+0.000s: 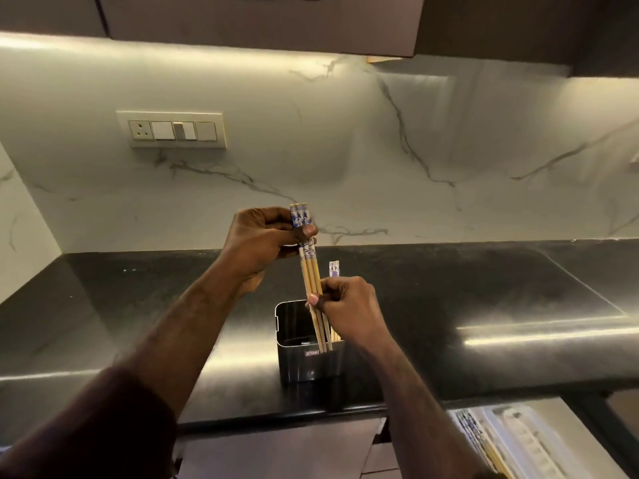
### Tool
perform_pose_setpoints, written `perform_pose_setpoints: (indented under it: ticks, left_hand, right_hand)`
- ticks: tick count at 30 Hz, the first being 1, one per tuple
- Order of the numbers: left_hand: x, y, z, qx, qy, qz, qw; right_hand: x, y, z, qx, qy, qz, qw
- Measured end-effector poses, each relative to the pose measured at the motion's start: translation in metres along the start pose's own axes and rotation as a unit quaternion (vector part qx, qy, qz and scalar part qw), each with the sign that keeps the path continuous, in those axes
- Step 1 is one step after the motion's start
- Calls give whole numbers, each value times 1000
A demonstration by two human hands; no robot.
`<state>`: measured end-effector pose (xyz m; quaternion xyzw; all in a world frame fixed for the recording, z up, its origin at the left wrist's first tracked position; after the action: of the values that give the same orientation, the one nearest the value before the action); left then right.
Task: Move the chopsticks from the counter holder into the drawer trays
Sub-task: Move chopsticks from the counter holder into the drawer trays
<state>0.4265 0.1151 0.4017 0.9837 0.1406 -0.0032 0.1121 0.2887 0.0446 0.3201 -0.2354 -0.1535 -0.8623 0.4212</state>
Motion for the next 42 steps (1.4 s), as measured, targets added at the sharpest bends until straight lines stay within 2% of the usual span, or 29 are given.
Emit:
perform_pose_setpoints:
  ticks: [10,16,23,30,35,42]
  left_hand:
    - [-54,-86,25,38,-34,31,998]
    - [-123,-110,45,72,-71,54,993]
    - [-240,-115,64,94,-68,94,989]
    - [-381,-104,91,115,-108,89,983]
    - [-445,-86,114,123,-63,96,986]
    - [-485,-54,166,132,-6,84,988]
  right_hand:
    - [-6,-121,-9,-90,-53,6,994]
    - [25,-192,-37,-150,-108,-43,982]
    - [93,-274,-88,-216,-143,-65,964]
    - [188,-356,-149,-245,-150,-62,956]
    - [235,-381,-190,-268,-113,-62,955]
    - [256,-368,-256,-316,-58,-38,946]
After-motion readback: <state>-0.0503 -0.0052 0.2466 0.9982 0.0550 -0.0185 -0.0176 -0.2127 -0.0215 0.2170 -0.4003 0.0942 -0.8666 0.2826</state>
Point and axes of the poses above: each hand's wrist, its own y-axis towards the middle knuckle, its own x-axis out of the back of the hand, z = x × y, the point moved 2 cm from there along y, towards the middle knuckle, and after that the axes turned 15 degrees about z, right-handed, at the moved point
